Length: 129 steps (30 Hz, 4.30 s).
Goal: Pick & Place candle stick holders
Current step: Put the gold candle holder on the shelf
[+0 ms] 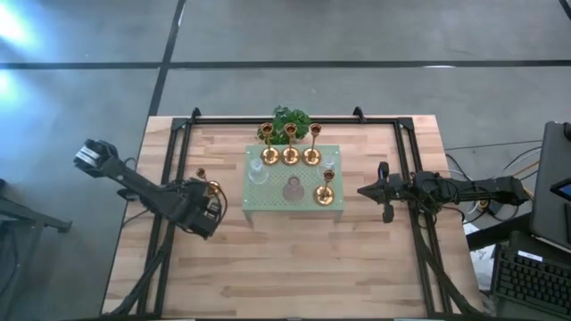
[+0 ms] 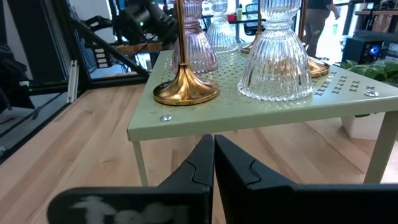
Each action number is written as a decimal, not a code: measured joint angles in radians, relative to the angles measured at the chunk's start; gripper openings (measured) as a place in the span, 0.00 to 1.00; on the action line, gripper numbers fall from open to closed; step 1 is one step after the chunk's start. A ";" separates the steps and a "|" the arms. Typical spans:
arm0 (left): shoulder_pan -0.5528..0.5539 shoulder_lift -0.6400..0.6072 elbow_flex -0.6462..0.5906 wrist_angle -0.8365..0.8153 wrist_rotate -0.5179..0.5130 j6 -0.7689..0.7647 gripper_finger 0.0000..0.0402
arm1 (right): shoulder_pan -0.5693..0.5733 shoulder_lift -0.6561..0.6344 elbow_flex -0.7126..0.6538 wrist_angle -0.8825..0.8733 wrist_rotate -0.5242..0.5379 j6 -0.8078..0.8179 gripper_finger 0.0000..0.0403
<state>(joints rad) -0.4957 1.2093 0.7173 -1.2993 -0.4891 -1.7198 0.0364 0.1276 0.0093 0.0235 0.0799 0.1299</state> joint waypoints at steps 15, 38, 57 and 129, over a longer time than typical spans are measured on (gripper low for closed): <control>0.011 -0.001 -0.057 0.079 -0.154 -0.063 0.50 | 0.000 -0.001 0.000 0.000 0.000 0.000 0.02; 0.132 0.010 -0.180 0.250 -0.345 -0.116 0.39 | 0.000 -0.001 0.000 0.000 0.000 0.000 0.02; 0.132 -0.058 -0.156 0.304 -0.435 0.140 0.05 | 0.000 -0.001 0.000 0.000 0.000 0.000 0.02; 0.475 -0.084 0.443 0.641 0.519 1.788 0.05 | 0.000 0.000 0.000 0.000 0.000 0.000 0.02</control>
<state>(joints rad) -0.0207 1.1254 1.1606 -0.6586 0.0297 0.0686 0.0364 0.1271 0.0096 0.0231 0.0799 0.1299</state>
